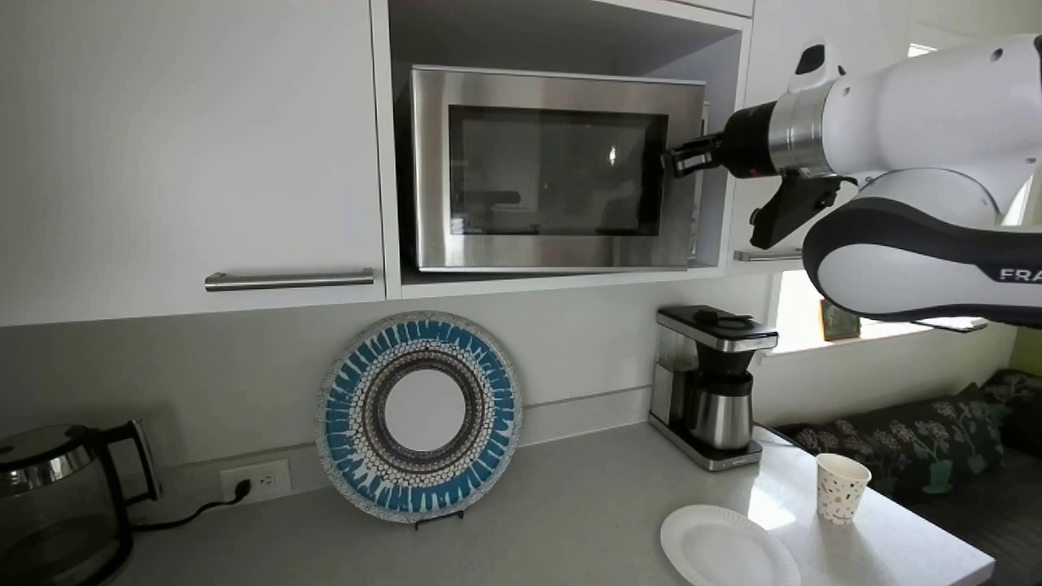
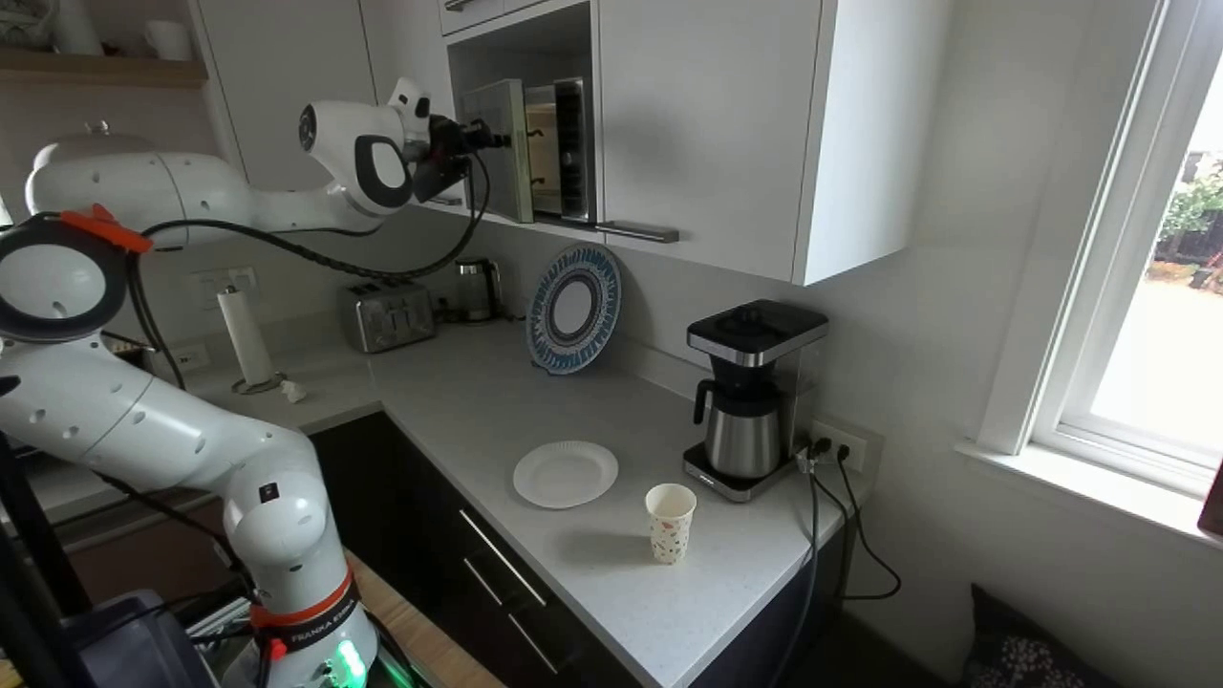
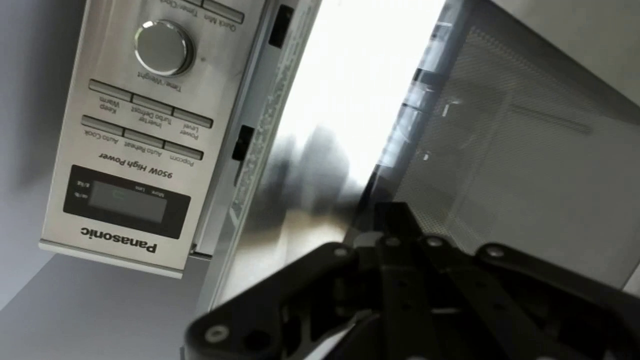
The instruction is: Remove the styrofoam cup from the microwave and put it on the right in front of the coffee maker and then close the door of the microwave
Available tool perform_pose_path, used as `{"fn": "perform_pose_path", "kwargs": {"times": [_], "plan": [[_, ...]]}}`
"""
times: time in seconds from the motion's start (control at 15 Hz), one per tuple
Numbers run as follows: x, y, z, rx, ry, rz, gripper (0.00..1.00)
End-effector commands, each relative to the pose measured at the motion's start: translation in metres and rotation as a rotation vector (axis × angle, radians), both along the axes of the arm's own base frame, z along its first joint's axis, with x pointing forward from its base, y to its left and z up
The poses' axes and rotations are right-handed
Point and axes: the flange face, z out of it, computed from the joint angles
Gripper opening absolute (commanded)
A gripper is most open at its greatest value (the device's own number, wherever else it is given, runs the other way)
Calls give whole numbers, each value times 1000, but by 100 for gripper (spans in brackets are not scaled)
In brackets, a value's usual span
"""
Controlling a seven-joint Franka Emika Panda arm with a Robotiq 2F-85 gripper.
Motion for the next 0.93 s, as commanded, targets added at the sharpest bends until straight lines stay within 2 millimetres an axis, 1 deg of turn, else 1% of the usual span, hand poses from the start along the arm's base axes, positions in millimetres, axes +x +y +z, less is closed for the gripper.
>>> {"fn": "perform_pose_path", "kwargs": {"times": [0.0, 0.6, 0.67, 0.87], "plan": [[26, -5, 8, -11, -33, -8, 0], [67, -24, 33, 2, -59, -57, 0], [71, -26, 35, 4, -57, -61, 0], [77, -28, 34, 6, -49, -68, 0]]}}
